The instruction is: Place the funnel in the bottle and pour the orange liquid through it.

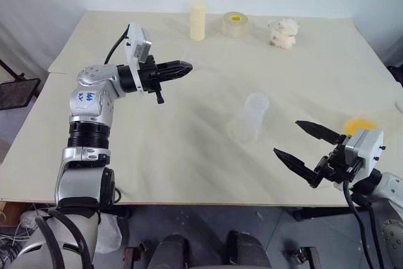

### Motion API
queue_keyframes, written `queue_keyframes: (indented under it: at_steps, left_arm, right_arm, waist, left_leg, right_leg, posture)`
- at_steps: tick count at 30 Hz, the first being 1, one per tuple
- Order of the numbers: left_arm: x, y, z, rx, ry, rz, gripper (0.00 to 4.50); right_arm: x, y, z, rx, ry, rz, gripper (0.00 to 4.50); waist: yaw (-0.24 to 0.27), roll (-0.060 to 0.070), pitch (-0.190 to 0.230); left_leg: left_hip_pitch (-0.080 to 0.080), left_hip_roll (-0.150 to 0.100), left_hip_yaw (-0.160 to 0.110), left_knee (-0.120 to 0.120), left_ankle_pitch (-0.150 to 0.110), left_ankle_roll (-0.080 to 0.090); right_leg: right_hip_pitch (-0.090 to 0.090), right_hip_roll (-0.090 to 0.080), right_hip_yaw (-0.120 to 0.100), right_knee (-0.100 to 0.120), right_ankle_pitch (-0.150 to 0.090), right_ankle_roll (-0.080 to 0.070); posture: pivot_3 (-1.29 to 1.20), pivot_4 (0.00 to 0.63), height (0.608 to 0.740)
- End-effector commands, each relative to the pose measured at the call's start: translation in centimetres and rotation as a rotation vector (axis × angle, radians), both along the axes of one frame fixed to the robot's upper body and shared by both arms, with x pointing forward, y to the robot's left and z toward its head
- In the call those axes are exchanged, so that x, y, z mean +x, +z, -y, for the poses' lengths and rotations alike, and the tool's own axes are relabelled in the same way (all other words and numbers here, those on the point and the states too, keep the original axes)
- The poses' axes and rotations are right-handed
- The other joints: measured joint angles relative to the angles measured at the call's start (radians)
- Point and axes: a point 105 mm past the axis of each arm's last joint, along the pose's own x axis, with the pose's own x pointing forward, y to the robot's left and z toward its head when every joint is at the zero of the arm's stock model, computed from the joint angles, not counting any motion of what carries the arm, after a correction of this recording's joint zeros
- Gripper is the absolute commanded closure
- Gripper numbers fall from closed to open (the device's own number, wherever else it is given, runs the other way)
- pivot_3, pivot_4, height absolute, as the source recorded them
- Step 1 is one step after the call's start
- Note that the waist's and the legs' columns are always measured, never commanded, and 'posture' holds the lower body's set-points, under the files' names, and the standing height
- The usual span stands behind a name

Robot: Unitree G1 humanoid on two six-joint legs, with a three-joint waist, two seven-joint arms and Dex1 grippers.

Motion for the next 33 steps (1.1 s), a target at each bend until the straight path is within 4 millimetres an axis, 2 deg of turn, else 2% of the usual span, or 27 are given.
queue_keyframes:
  at_steps: [1,7,11,19,25,33]
  left_arm:
    - [-1.7,2.1,1.1,0.039,-0.126,0.119,4.49]
    - [-2.6,3.0,3.1,0.168,-0.300,0.227,4.49]
    - [-2.5,3.1,4.5,0.231,-0.380,0.269,4.49]
    - [-1.6,2.6,7.9,0.376,-0.431,0.396,4.49]
    - [-1.9,2.2,8.4,0.429,-0.482,0.422,4.49]
    - [-1.3,1.7,9.1,0.514,-0.450,0.456,4.49]
  right_arm:
    - [-0.1,0.7,0.0,-0.008,0.021,0.029,0.00]
    - [0.1,0.8,0.2,-0.017,0.036,0.022,0.00]
    - [0.2,0.5,0.0,-0.020,0.050,0.014,0.00]
    - [0.2,0.5,-0.6,0.006,0.034,0.040,0.00]
    - [0.0,0.2,-0.9,0.018,0.018,0.045,0.00]
    - [-0.1,-0.2,-1.1,0.040,-0.007,0.057,0.00]
  waist:
    - [0.000,0.000,0.000]
    - [0.000,0.000,0.000]
    - [-0.001,0.000,0.000]
    - [0.000,0.000,0.000]
    - [-0.002,0.000,0.000]
    - [0.000,0.000,0.000]
  left_leg:
    - [0.000,0.000,0.000,0.000,0.000,0.000]
    - [-0.001,0.000,0.002,0.000,0.000,0.000]
    - [-0.001,0.000,0.003,0.000,0.000,0.000]
    - [-0.001,-0.001,0.004,0.000,0.000,0.000]
    - [-0.001,0.000,0.005,-0.001,0.000,0.000]
    - [-0.002,0.000,0.005,0.000,0.000,0.001]
  right_leg:
    - [0.000,0.000,0.000,0.000,0.000,0.000]
    - [0.000,0.000,-0.001,0.000,0.000,0.000]
    - [0.000,0.000,-0.001,0.000,0.000,0.000]
    - [0.000,0.000,-0.001,-0.001,0.000,0.000]
    - [-0.001,0.000,-0.001,-0.001,0.000,0.000]
    - [-0.001,0.000,-0.001,-0.001,0.000,0.000]
  posture:
    - [0.00,0.150,0.740]
    - [0.00,0.150,0.740]
    - [0.00,0.150,0.740]
    - [0.00,0.150,0.740]
    - [0.00,0.150,0.740]
    - [0.00,0.150,0.740]
